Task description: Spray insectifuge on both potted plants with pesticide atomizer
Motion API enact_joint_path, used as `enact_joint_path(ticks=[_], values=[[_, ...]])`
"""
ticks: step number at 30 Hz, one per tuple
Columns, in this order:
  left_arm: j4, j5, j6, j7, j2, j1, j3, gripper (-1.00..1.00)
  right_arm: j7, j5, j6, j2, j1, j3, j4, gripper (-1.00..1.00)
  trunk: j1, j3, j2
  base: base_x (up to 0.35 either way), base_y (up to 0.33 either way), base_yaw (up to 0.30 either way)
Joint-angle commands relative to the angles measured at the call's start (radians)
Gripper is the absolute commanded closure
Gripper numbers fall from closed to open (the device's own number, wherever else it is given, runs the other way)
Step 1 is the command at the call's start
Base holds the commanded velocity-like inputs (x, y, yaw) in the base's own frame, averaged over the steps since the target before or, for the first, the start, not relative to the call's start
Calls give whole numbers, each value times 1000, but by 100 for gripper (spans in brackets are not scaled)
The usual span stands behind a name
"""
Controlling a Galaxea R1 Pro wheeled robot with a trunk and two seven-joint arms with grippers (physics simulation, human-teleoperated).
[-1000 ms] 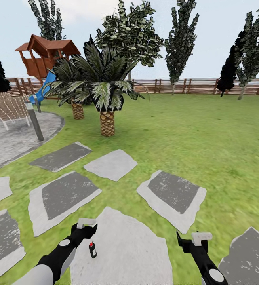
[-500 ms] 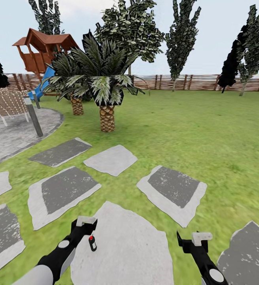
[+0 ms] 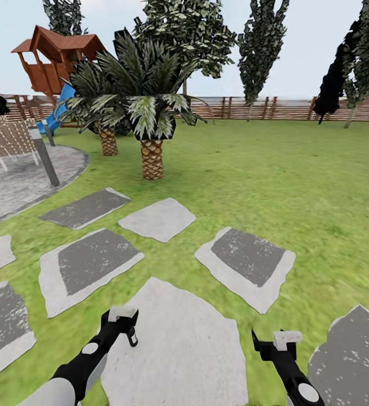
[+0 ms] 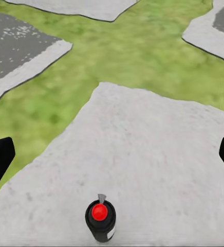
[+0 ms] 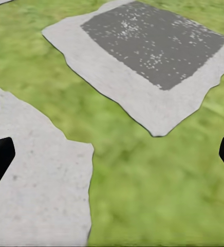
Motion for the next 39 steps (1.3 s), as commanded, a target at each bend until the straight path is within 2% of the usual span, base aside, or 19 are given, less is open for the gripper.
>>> enact_joint_path(ticks=[1, 13, 18, 21, 32, 39], values=[[1, -7, -4, -3, 0, -1, 4, -100, 0, 1, -3, 0, 0, 0, 0, -100, 0, -6, -1, 0, 0, 0], [1, -4, -6, -3, 0, 1, 5, -100, -1, 1, -3, 0, -1, 0, 0, -100, 6, -72, -3, 0, 0, 0], [1, 47, -10, -3, 10, 16, 14, -100, 1, 2, -3, 0, 0, 1, 0, -100, 8, -94, -5, 0, 0, 0], [1, 55, -10, -3, 16, 17, 16, -100, 1, 2, -3, 0, 0, 1, 0, -100, 9, -106, -5, 0, 0, 0], [1, 56, -10, -3, 16, 18, 16, -100, 3, 2, -3, 0, 0, 3, 2, -100, 14, -148, -8, 0, 0, 0], [1, 56, -10, -3, 16, 18, 16, -100, 1, 2, -3, 1, 0, 4, 2, -100, 17, -184, -10, 0, 0, 0]])
